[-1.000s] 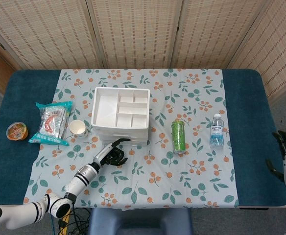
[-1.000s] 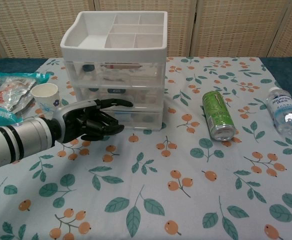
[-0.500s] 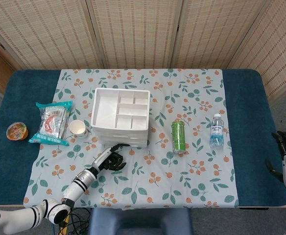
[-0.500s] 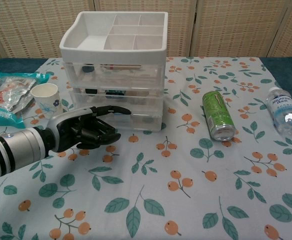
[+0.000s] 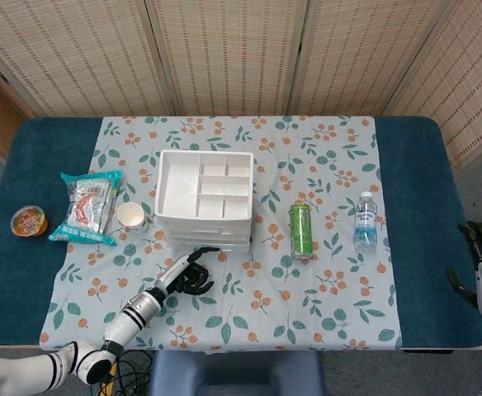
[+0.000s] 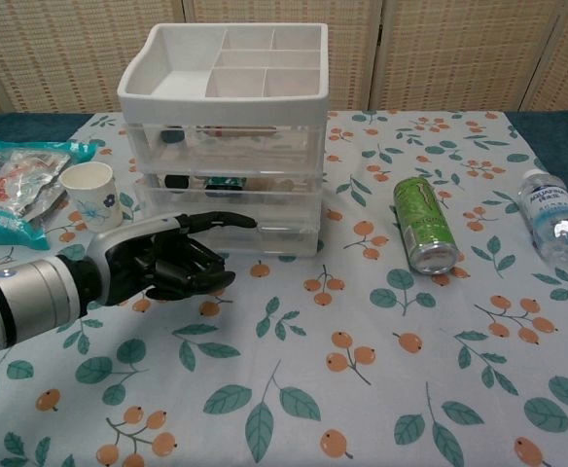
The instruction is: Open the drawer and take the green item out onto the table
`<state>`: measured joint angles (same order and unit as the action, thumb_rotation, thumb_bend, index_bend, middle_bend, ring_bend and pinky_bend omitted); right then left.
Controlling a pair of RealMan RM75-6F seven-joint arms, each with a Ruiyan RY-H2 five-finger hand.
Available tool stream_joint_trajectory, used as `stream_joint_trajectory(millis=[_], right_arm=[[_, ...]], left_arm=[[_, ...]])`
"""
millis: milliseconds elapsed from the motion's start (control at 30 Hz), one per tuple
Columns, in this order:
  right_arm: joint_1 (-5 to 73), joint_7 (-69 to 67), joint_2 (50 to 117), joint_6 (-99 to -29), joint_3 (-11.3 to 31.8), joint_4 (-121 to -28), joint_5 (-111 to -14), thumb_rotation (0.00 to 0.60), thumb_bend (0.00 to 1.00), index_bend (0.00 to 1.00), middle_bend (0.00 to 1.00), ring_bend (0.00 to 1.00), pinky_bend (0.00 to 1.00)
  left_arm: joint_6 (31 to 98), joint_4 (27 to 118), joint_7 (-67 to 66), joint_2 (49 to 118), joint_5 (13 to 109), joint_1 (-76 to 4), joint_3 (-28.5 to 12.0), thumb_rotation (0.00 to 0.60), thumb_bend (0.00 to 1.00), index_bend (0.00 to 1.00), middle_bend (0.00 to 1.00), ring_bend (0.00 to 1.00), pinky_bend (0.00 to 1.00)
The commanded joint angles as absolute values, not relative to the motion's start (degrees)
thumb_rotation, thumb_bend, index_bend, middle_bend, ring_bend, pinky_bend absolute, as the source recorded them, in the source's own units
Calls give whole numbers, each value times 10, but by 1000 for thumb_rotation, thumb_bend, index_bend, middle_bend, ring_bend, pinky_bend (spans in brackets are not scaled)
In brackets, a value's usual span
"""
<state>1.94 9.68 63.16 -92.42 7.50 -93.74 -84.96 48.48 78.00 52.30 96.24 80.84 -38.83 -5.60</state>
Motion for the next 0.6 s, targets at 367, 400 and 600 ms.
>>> stream_joint_trajectory(millis=[367, 400, 600], right_arm=[[22, 92, 634, -922, 76, -932, -851, 600, 305, 133, 152, 104, 183], [22, 92, 635, -921, 76, -932, -851, 600, 305, 133, 153, 104, 183], [23, 92, 636, -921, 76, -931, -852, 600, 305, 133, 153, 104, 183]], left_arm=[[492, 798, 519, 945, 801, -371, -52, 600, 379, 77, 829, 976, 1000], [492, 799, 519, 944, 801, -371, -51, 600, 379, 77, 829, 976, 1000], [499, 813, 509, 932, 805, -364, -47, 600, 379, 83, 830, 975, 1000]])
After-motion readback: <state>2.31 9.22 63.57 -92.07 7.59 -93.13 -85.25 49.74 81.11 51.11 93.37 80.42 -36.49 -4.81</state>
